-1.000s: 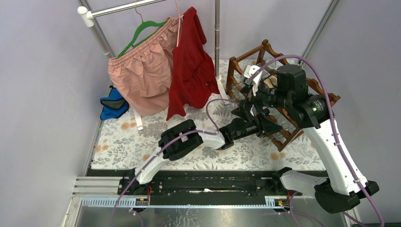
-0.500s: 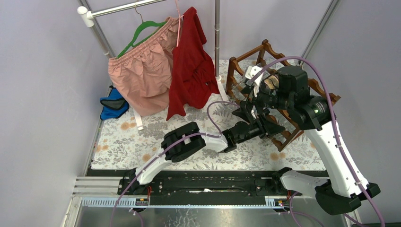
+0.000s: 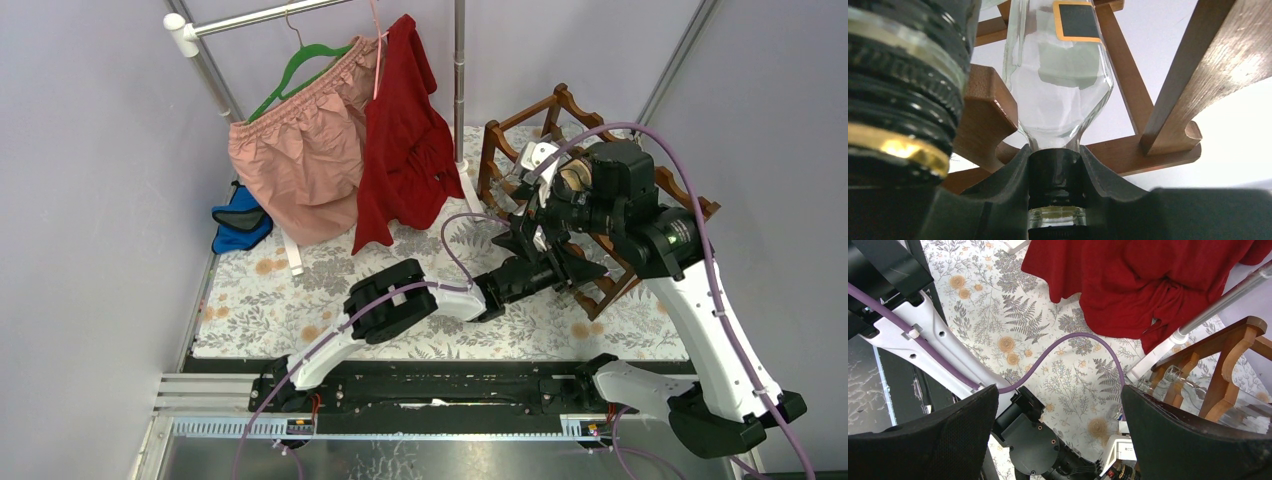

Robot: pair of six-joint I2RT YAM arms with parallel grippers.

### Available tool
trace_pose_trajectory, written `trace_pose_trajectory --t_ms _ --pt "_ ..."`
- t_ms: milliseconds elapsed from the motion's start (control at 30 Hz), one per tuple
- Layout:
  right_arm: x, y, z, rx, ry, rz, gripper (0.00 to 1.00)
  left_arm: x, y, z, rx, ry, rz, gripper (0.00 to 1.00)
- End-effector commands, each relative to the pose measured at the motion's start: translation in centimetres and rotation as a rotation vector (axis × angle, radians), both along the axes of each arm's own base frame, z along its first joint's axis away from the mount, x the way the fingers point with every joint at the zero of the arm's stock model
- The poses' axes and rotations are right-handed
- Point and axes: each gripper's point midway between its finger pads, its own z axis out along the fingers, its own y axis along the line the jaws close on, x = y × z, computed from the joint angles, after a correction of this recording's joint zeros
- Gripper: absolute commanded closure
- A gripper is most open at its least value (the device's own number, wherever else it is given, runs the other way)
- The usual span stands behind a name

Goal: Put the wine bottle on the wine rack
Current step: Place the wine bottle in the wine rack.

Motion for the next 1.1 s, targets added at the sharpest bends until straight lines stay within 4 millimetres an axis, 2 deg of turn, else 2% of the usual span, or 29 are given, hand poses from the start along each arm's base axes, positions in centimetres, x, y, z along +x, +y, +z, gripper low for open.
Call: trace_pose_trajectory --t_ms 0,367,800,1067 --pt "-0.2 -0.2 1.8 0.036 -0.071 0.002 0.0 -0.9 0.8 10.9 -0.256 -0.174 0.016 1.0" --pt "-0.5 -0.3 2.0 0.04 -0.08 0.002 0.0 -0.4 -0.1 11.0 -0.092 -0.215 0.062 1.0" --pt "-0.8 -0.5 1.9 0.04 -0.085 0.001 0.0 0.1 -1.4 10.1 0.133 -0.325 0.088 0.99" --pt "-0.9 -0.7 1.9 0.039 -0.091 -0.004 0.0 0.4 -1.7 9.1 0.238 -0.386 0.106 0.95"
